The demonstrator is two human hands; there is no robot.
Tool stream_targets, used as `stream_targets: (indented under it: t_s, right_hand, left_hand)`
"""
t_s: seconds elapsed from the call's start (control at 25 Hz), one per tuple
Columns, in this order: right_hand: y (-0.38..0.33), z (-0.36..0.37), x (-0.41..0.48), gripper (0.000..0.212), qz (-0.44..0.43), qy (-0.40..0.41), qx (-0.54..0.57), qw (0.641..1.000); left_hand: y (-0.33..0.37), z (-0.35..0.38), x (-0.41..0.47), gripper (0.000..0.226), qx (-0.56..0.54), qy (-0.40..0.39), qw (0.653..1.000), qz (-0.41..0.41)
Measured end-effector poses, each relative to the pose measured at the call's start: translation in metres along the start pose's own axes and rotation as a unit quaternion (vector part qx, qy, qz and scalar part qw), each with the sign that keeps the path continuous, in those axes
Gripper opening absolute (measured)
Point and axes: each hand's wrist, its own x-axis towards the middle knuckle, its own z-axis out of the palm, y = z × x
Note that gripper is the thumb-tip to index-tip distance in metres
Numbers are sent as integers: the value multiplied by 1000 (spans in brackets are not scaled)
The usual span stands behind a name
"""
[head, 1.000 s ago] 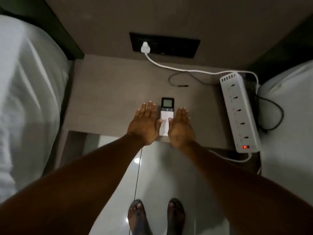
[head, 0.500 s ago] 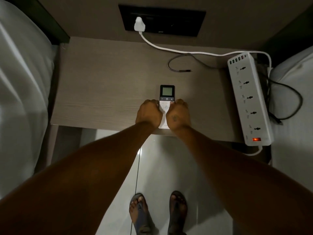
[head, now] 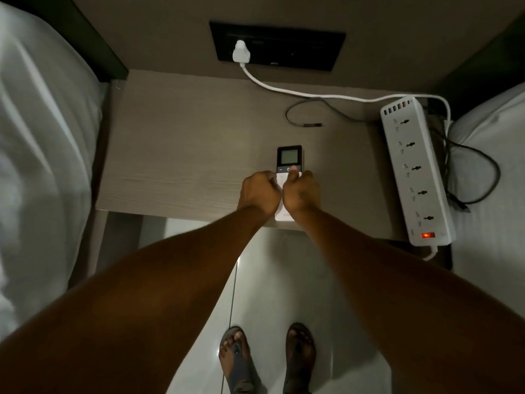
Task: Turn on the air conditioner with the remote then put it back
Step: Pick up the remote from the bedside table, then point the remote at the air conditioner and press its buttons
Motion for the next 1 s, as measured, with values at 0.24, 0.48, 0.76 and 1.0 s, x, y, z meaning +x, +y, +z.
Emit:
stream_targets:
  t_s: [0.24,0.48,0.76,1.0]
  right_hand:
    - [-78,-65,-56,46,-65,28,31,997]
    - [-264,-169,-169,44,-202,-5,78,976]
    - [-509,-263,-401,40,-395,-68,140,905]
    - [-596,-274,-627,36,-485,-178,196,834]
  left_hand:
    - [62,-97,-31,14,58,7,990,131]
    - [182,-291,-81,40,222,128,941,222]
    - [300,-576,-229,54,286,393,848,210]
    - [289,-751,-432,57,351,563,740,109]
